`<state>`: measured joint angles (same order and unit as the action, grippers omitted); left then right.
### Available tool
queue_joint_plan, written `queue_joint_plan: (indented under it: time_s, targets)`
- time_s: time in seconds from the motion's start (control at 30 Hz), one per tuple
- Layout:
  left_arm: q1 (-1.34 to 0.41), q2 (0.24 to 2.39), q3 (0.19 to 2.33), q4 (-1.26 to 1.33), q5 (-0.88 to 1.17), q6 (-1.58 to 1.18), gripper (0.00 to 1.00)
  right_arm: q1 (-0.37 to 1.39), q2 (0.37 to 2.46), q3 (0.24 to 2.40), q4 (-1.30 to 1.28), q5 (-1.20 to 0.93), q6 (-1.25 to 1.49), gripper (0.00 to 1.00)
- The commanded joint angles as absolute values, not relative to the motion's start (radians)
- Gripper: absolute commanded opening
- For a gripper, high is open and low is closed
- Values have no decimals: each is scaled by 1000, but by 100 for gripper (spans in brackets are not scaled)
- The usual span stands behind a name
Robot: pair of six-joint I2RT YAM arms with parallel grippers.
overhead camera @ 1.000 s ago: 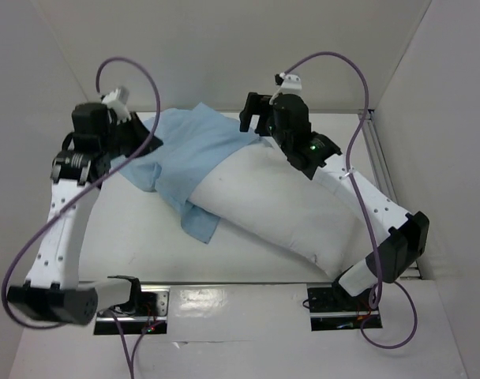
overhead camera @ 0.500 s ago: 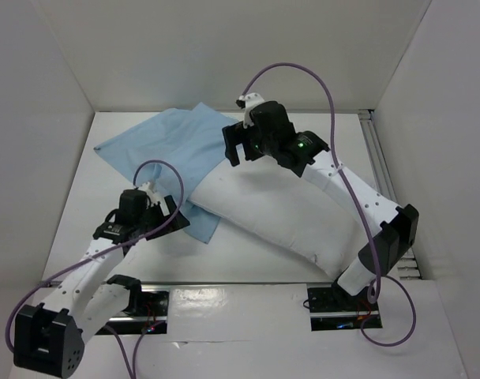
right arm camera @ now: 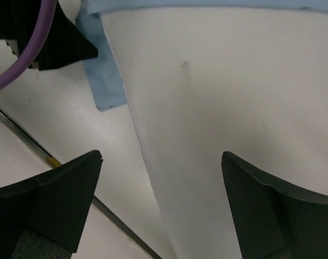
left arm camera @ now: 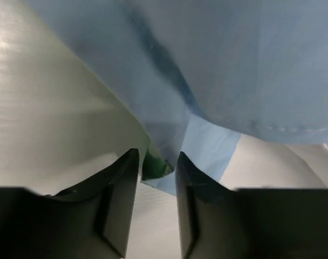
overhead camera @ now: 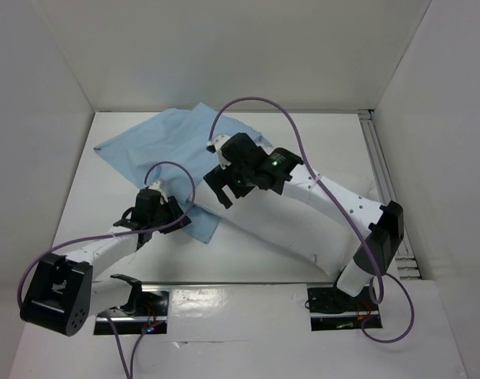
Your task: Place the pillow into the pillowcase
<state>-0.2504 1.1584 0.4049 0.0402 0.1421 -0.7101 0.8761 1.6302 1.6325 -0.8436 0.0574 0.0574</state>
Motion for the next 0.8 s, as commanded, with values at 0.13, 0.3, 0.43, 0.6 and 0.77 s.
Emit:
queue_joint_plan:
  time_s: [0.13, 0.3, 0.43, 0.6, 0.77]
  targets:
    - [-262, 1184, 426, 152, 95, -739, 0, 913, 1678, 1534, -720, 164, 61, 99]
    - [-262, 1144, 439, 126, 86, -739, 0, 913, 1773, 1537, -600, 222, 77, 90]
    - [-262, 1088, 430, 126, 124, -730, 0, 913, 1847, 1610, -591, 290, 119, 8]
    - [-272, 1078, 550, 201, 253, -788, 0, 839, 1893, 1880, -595, 383, 175, 0]
    - [-308, 1259, 968, 229, 499, -834, 0, 753, 1989, 2286, -647, 474, 160, 0]
